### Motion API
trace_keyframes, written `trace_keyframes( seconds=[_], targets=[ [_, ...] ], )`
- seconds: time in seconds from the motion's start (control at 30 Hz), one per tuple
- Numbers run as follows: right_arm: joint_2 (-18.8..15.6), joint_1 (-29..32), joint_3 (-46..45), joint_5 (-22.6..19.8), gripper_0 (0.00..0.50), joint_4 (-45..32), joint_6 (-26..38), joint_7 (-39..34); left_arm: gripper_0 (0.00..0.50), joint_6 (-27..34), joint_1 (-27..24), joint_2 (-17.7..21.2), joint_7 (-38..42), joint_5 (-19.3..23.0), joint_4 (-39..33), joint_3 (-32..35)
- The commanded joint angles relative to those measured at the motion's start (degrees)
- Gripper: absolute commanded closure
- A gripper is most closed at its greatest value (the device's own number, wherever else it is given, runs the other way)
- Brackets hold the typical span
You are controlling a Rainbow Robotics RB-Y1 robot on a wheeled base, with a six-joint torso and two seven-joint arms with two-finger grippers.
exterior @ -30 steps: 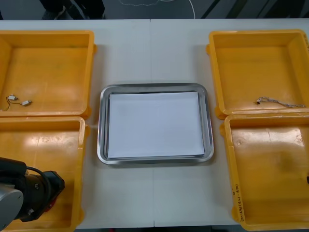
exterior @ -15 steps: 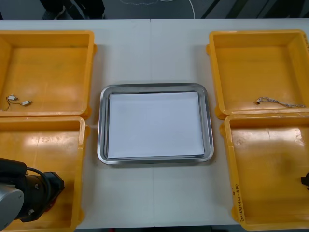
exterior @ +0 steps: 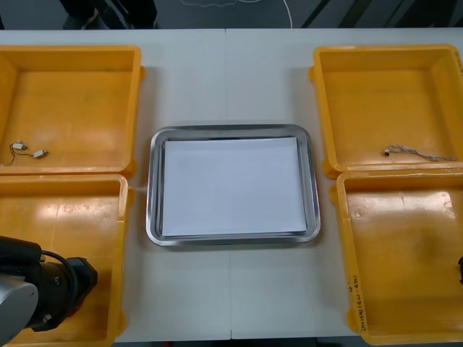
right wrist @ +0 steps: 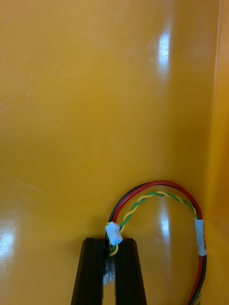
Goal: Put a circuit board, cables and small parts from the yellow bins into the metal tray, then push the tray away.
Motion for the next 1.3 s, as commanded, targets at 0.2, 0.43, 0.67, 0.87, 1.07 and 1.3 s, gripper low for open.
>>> trace_keyframes(
  seconds=[0.2, 0.43, 0.67, 0.87, 1.07, 1.3],
  targets=[
    [0.2, 0.7, 0.8, -1.6, 0.500, -1.0, 2.1, 0.5, 0.500, -0.5, 1.5, -1.0, -4.2, -0.6, -0.4, -0.8],
    [0.2, 0.3, -1.6, -2.4, 0.500, -10.1, 11.4, -4.6, 0.500, 1.4, 0.8, -0.9, -4.5, -0.9, -2.2, -0.2],
    [0.2, -1.0, -2.4, -2.7, 0.500, -16.4, 16.3, -6.6, 0.500, 7.1, 0.7, -1.0, -4.8, -0.3, -8.3, 3.8],
    [0.3, -2.9, -2.0, -3.3, 0.500, -20.0, 19.5, -7.4, 0.500, 12.0, -0.5, -0.7, -5.5, -0.2, -13.2, 7.2],
    [0.3, -5.5, 2.5, -4.4, 0.500, -21.7, 20.1, -11.3, 0.500, 16.5, -2.9, -0.5, -6.4, -0.1, -16.7, 9.5],
    [0.3, -8.7, 10.0, -3.6, 0.500, -22.1, 19.6, -18.7, 0.500, 22.7, -8.0, 0.7, -8.2, 0.7, -18.1, 11.4]
  ],
)
